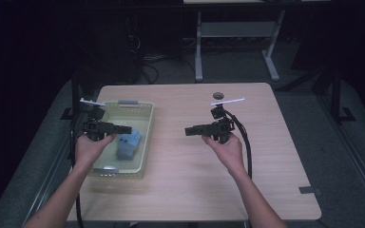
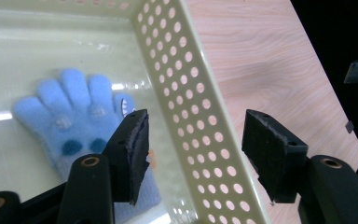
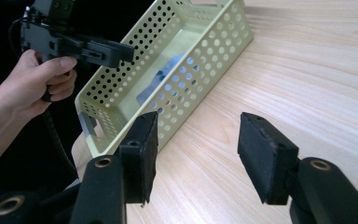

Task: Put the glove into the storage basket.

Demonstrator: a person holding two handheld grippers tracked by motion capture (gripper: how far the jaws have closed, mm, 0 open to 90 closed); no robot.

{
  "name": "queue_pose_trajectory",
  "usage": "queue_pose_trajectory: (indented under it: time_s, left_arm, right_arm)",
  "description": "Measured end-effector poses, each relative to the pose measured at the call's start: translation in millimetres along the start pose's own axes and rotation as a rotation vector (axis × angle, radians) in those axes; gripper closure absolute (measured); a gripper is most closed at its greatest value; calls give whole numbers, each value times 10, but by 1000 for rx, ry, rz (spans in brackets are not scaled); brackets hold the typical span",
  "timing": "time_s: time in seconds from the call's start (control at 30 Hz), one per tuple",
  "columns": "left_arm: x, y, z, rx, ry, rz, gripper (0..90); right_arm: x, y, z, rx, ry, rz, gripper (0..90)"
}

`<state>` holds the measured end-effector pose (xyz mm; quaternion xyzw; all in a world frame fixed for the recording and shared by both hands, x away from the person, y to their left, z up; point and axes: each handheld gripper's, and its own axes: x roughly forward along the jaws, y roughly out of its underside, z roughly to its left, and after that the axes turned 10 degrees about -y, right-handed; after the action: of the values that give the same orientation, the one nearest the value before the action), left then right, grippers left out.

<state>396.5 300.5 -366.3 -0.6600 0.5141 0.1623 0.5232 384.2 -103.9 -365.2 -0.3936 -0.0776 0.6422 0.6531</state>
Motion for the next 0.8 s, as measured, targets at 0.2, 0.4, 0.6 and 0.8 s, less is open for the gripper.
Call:
queue_pose_trajectory:
  time_s: [0.2, 0.4, 0.6, 0.8]
  left_arm:
    - [18, -1, -84, 18, 17, -3, 392]
    - [41, -7, -171, 31, 27, -7, 386]
    - [51, 0, -274, 53, 47, -12, 368]
    - [54, 2, -396, 68, 90, -21, 362]
  right_arm:
    - [-80, 34, -27, 0, 11, -10, 469]
    - [-138, 50, -71, 14, 20, -14, 462]
    - [-216, 98, -100, 20, 30, -27, 454]
    - [-301, 178, -148, 34, 28, -33, 441]
